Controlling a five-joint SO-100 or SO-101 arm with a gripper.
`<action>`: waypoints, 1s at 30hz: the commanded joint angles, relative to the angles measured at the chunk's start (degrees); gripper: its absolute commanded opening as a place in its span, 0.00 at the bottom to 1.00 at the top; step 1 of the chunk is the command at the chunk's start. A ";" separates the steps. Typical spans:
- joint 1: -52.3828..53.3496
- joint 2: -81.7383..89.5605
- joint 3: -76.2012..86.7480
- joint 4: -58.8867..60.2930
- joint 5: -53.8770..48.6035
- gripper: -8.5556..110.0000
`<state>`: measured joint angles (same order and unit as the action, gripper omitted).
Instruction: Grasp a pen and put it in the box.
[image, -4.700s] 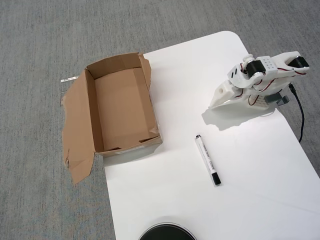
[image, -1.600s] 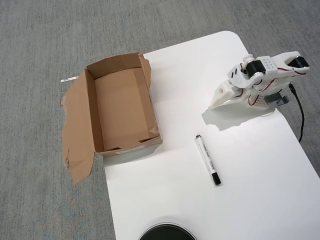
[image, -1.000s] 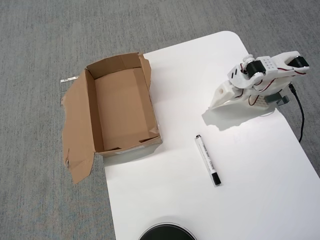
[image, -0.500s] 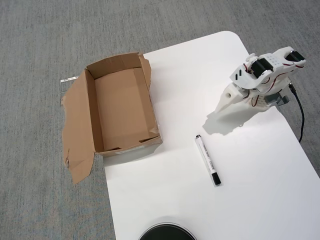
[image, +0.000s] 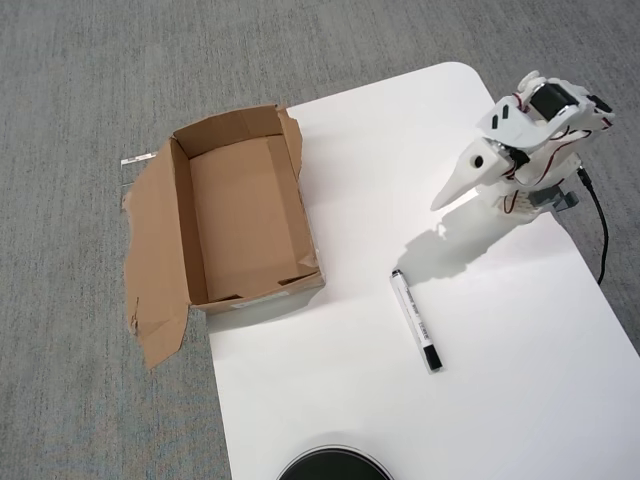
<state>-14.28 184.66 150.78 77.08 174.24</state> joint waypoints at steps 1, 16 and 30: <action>-0.31 -8.96 -10.59 -0.18 -0.04 0.08; -7.34 -34.45 -34.23 0.53 0.13 0.08; -19.20 -45.26 -36.69 -0.26 0.13 0.08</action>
<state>-31.16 141.24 116.15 77.34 174.16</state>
